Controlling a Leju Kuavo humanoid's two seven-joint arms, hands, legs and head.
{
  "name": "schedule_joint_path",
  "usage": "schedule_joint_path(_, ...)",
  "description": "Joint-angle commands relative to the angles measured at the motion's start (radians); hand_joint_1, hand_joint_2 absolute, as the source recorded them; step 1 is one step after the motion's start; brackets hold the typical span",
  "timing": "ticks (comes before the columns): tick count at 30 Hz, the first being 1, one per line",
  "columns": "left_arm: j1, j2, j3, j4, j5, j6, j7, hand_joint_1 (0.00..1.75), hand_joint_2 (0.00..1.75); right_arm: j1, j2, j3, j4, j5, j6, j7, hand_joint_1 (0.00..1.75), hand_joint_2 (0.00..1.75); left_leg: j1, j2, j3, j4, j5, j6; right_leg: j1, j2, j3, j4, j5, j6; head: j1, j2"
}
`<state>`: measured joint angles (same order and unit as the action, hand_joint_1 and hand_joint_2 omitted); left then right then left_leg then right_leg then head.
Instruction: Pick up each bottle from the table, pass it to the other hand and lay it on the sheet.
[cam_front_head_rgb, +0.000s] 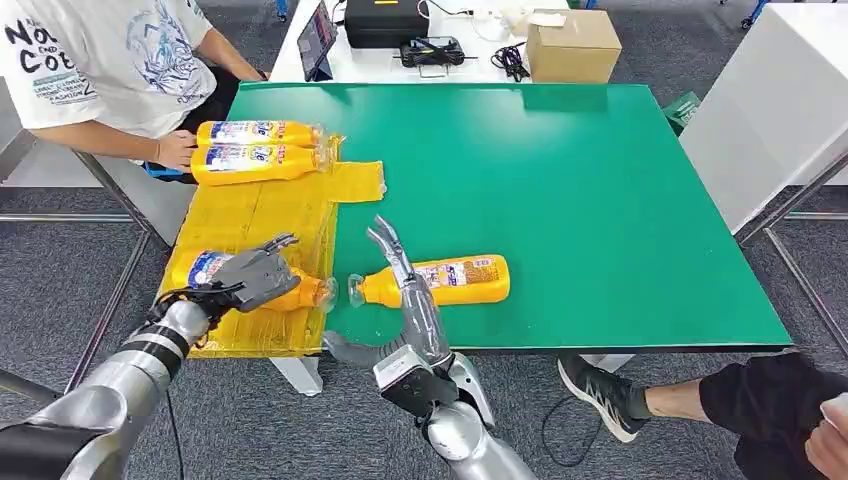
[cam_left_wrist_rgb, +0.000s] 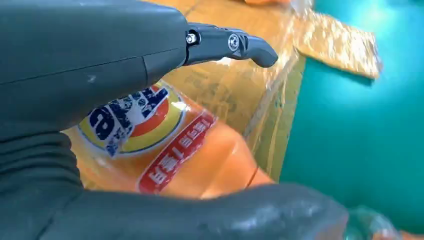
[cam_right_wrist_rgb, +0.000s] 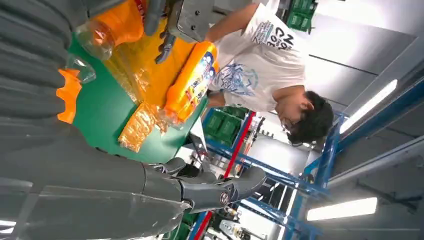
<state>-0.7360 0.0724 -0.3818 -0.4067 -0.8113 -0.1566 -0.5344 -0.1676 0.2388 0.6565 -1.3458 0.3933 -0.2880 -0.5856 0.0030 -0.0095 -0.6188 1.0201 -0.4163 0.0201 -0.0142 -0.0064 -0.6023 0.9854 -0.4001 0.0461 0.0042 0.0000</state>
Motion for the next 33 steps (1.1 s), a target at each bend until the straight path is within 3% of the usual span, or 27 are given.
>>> schedule_joint_path(1, 0.092, -0.141, 0.190, -0.094, 0.087, 0.584, -0.022, 0.00, 0.00, -0.033, -0.018, 0.012, 0.058, 0.035, -0.027, 0.032, 0.00, 1.75, 0.000, -0.001, 0.003, -0.001, 0.000, 0.000, 0.000, -0.001, 0.003, -0.002, -0.001, -0.001, 0.000, 0.000)
schedule_joint_path(4, 0.127, -0.191, 0.327, -0.193, 0.196, 0.767, -0.107, 0.00, 0.00, -0.037, -0.019, 0.020, 0.063, 0.055, -0.061, 0.037, 0.00, 1.75, 0.000, 0.000, 0.001, 0.000, -0.001, 0.000, 0.001, -0.001, 0.001, -0.001, -0.001, -0.001, 0.000, 0.000)
schedule_joint_path(7, 0.167, -0.231, 0.455, -0.326, 0.396, 0.701, -0.164, 0.00, 0.00, -0.052, -0.052, 0.012, 0.044, 0.121, -0.112, 0.074, 0.00, 1.75, 0.000, 0.000, -0.001, 0.000, -0.001, 0.000, 0.001, -0.001, -0.001, -0.001, -0.001, -0.001, 0.000, 0.000)
schedule_joint_path(10, 0.205, -0.241, 0.526, -0.437, 0.582, 0.591, -0.164, 0.00, 0.00, -0.102, -0.115, -0.036, 0.048, 0.227, -0.126, 0.177, 0.00, 1.75, 0.001, 0.002, 0.001, 0.000, -0.003, -0.001, 0.001, 0.001, 0.002, -0.002, -0.002, -0.002, 0.000, 0.000)
schedule_joint_path(11, 0.215, -0.239, 0.538, -0.456, 0.617, 0.559, -0.164, 0.00, 1.75, -0.118, -0.133, -0.058, 0.056, 0.249, -0.124, 0.197, 0.00, 1.75, 0.001, 0.002, -0.002, 0.000, -0.001, 0.000, 0.001, 0.001, -0.002, -0.001, 0.000, -0.001, 0.000, 0.000)
schedule_joint_path(13, 0.219, -0.235, 0.539, -0.463, 0.621, 0.551, -0.164, 0.00, 1.75, -0.130, -0.139, -0.081, 0.065, 0.244, -0.104, 0.189, 0.00, 1.75, 0.001, 0.002, -0.003, 0.000, -0.001, 0.000, 0.001, 0.002, -0.004, -0.001, 0.000, -0.001, 0.000, 0.000)
schedule_joint_path(17, 0.264, -0.237, 0.558, -0.527, 0.702, 0.446, -0.160, 0.00, 1.75, -0.225, -0.202, -0.136, 0.175, 0.338, -0.044, 0.321, 0.00, 1.75, 0.001, 0.003, -0.001, 0.000, -0.002, 0.000, 0.001, 0.002, -0.002, -0.002, 0.000, -0.002, 0.000, 0.000)
schedule_joint_path(19, 0.282, -0.238, 0.556, -0.550, 0.705, 0.430, -0.157, 0.00, 1.75, -0.247, -0.204, -0.172, 0.211, 0.335, -0.025, 0.296, 0.00, 1.75, 0.000, 0.004, -0.003, 0.000, -0.001, 0.000, 0.001, 0.004, -0.003, -0.002, 0.001, -0.001, 0.000, 0.000)
schedule_joint_path(21, 0.291, -0.236, 0.544, -0.555, 0.697, 0.414, -0.152, 0.00, 1.75, -0.274, -0.215, -0.184, 0.250, 0.358, 0.000, 0.335, 0.00, 1.75, 0.000, 0.004, 0.000, 0.000, -0.002, 0.000, 0.001, 0.003, -0.001, -0.002, 0.000, -0.001, 0.000, 0.000)
schedule_joint_path(26, 0.354, -0.230, 0.484, -0.580, 0.645, 0.358, -0.122, 0.00, 1.75, -0.437, -0.259, -0.220, 0.488, 0.362, 0.138, 0.382, 0.00, 1.75, -0.001, 0.005, -0.002, 0.000, -0.001, 0.000, 0.000, 0.005, -0.003, -0.002, 0.001, 0.000, 0.000, 0.000)
schedule_joint_path(29, 0.356, -0.231, 0.483, -0.580, 0.644, 0.358, -0.123, 0.00, 1.75, -0.437, -0.256, -0.220, 0.493, 0.363, 0.137, 0.378, 0.00, 1.75, -0.001, 0.003, -0.003, 0.000, -0.001, 0.000, 0.000, 0.003, -0.004, -0.001, 0.000, 0.000, 0.000, 0.000)
schedule_joint_path(33, 0.369, -0.220, 0.421, -0.555, 0.577, 0.325, -0.111, 0.00, 1.75, -0.562, -0.264, -0.167, 0.703, 0.354, 0.300, 0.419, 0.00, 1.75, -0.001, 0.004, -0.003, 0.001, -0.001, 0.000, 0.000, 0.004, -0.004, 0.000, 0.000, -0.001, 0.000, 0.000)
